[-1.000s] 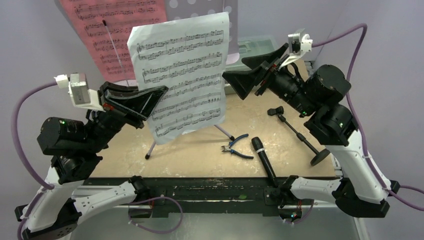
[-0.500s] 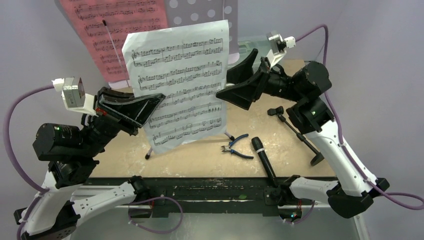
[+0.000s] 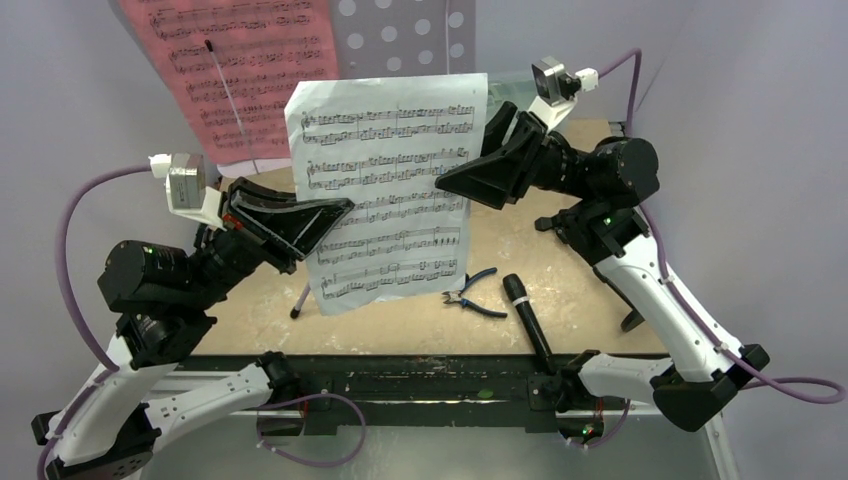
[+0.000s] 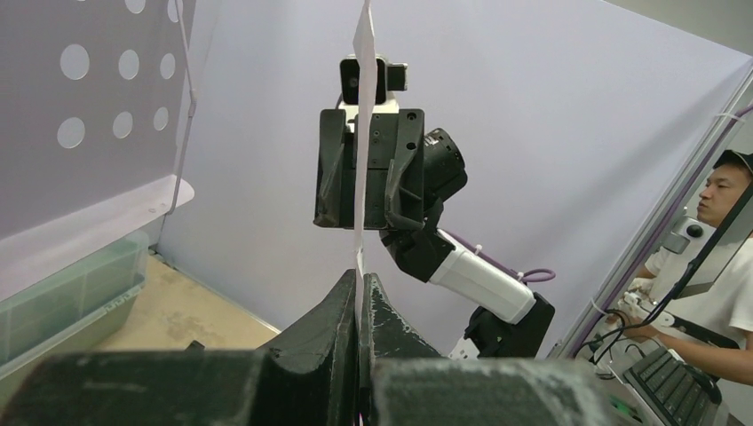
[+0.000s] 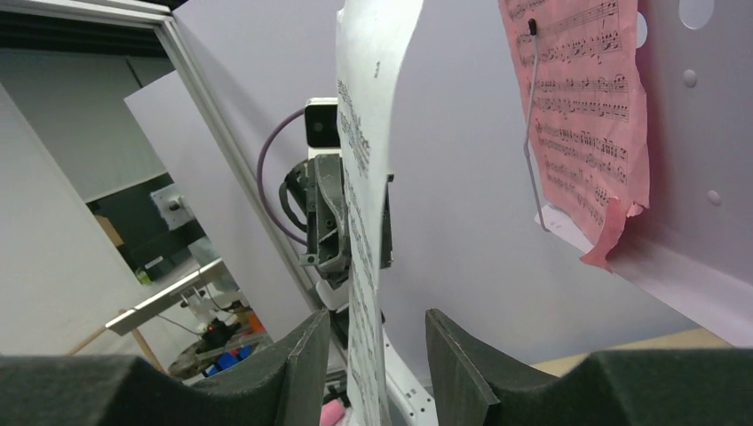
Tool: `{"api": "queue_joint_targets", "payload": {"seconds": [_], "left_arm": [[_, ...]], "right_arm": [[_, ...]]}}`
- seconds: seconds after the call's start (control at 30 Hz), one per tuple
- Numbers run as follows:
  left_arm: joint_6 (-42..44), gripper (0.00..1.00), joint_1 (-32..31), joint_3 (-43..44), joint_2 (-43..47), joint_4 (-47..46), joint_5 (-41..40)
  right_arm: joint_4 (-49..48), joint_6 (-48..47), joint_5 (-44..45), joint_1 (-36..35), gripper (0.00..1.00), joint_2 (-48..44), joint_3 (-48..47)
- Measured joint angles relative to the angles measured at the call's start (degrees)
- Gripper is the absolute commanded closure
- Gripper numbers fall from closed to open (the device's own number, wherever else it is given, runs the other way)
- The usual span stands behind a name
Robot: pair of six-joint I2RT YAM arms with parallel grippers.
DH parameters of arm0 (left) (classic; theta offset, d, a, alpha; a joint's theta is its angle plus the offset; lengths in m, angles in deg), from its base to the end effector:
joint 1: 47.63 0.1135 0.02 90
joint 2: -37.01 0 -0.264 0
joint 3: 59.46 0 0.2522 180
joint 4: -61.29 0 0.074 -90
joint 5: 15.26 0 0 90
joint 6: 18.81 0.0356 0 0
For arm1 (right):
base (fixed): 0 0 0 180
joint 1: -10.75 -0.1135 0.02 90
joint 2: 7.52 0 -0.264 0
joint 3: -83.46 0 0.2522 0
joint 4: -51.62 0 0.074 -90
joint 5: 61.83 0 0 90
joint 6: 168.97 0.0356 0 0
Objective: Set up the instrument practice props
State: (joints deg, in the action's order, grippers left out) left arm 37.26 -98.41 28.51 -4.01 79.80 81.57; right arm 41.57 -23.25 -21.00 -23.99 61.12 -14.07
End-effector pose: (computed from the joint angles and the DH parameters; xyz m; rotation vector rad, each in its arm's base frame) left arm 0.0531 -0.0717 0.5231 0.2893 1.1478 -1.3842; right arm 0.1657 0.1477 0.5423 -0.7361 1.1215 1.7521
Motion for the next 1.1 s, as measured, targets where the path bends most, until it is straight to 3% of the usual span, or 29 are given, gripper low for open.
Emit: {"api": "queue_joint_targets", "payload": {"seconds": [0.13,0.27,0.33,0.43,0.53,0.57,0.7,0.8,0.93,1.1], "left_arm": [[-0.20,1.00,0.00,-0.59,0.15,-0.44,0.00],[-0.70,1.00,0.00,-1.01,0.37,-0.42,-0.02],[-0.96,1.00,0.00,-1.01,0.44,-0.44,-0.02],[-1.01,1.00,0.00,-1.01,0.72,-0.42,-0.09],[-1.01,1.00,0.00,-1.09,1.25,-0.44,-0.33],[-1.01,1.00,0.00,-1.14,1.53,-0.44,-0.55],[-0.96,0.57,0.00,-1.05,1.99,0.46,-1.62],[-0.94,0.40,0.00,0.00,1.86,4.17,-3.63],[-0.87,0.38,0.00,3.67,1.16,10.49,-6.12],[-0.24,0.50,0.00,8.76,0.17,14.49,-7.65]], "right_arm": [[-2.91,2.40,0.11,0.04,0.59,0.04,1.57],[-4.76,3.67,0.17,0.04,0.46,-0.02,2.56],[-5.33,3.91,0.24,0.04,0.46,-0.02,2.89],[-6.34,4.24,0.33,0.15,0.63,-0.02,3.26],[-8.04,5.01,0.31,0.15,1.00,-0.02,3.65],[-8.61,5.49,0.31,0.15,1.00,-0.02,3.67],[-10.60,6.25,0.13,0.15,1.00,-0.02,3.76],[-10.54,5.33,0.00,0.15,1.00,-0.04,3.74],[-8.68,3.28,-1.01,0.15,1.00,-0.04,3.74],[-7.41,1.68,-3.30,0.20,1.00,-0.04,3.72]]}}
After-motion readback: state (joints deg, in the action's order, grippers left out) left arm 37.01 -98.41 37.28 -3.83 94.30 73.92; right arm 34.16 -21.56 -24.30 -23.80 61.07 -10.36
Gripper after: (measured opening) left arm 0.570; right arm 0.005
